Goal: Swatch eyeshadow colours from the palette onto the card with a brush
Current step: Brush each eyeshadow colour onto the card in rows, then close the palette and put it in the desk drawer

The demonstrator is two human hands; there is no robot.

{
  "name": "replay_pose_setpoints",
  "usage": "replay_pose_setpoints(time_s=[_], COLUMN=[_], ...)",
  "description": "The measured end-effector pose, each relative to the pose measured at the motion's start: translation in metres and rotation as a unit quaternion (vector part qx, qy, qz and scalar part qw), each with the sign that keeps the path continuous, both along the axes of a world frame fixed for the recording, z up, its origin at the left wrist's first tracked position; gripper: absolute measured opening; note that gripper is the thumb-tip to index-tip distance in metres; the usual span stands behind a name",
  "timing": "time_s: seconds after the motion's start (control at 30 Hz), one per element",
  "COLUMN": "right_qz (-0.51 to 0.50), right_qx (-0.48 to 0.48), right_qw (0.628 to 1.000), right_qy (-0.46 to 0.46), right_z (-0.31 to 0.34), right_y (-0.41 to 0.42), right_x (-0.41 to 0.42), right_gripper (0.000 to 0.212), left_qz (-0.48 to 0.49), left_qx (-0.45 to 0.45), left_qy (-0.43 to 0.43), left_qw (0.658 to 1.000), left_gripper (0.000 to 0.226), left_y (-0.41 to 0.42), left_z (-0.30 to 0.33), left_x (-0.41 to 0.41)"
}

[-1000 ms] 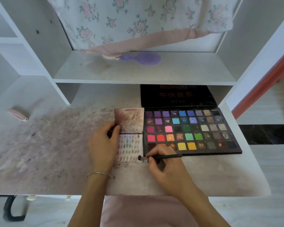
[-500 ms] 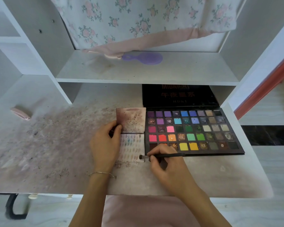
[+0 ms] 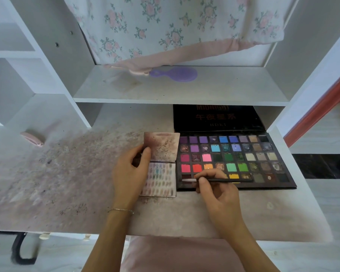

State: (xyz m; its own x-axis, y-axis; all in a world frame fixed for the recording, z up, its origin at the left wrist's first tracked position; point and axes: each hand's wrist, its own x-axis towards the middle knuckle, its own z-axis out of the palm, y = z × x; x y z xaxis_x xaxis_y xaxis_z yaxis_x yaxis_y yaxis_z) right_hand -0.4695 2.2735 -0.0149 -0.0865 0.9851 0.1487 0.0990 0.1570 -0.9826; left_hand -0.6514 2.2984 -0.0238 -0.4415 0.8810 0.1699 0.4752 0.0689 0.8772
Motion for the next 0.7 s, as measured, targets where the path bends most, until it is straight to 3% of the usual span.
replay_pose_setpoints(time_s=[0.03,0.17,0.27,0.4,0.57,0.7], right_qz=[-0.002,-0.011,-0.023,-0.047,-0.014,0.027], right_qx=[0.0,-0.002,-0.007,-0.038,-0.041,-0.061], right_qw=[1.0,1.0,0.999,0.995,0.996,0.996], right_qy=[0.003,0.019,0.044,0.08,0.075,0.057], right_z=[0.0,0.002,0.004,0.005,0.009,0.022], right_y=[0.0,0.0,0.0,0.0,0.005,0.018], right_x=[0.0,0.0,0.001,-0.001,0.001,-0.003], right_gripper=[0.016,0.026,0.024,0.022,0.017,0.015], left_qz=[-0.018,-0.098,-0.17,-0.214,-0.221,-0.202], left_qx=[0.009,0.044,0.033,-0.017,-0.037,0.017], left_qy=[-0.025,-0.154,-0.127,0.079,0.329,0.424], left_qw=[0.999,0.982,0.977,0.974,0.917,0.883], left_gripper=[0.016,0.046,0.06,0.043,0.038,0.038], left_y=[-0.002,-0.012,-0.018,-0.023,-0.029,-0.028], left_z=[0.003,0.007,0.006,0.008,0.008,0.005], left_x=[-0.001,-0.006,-0.012,-0.019,-0.016,-0.018])
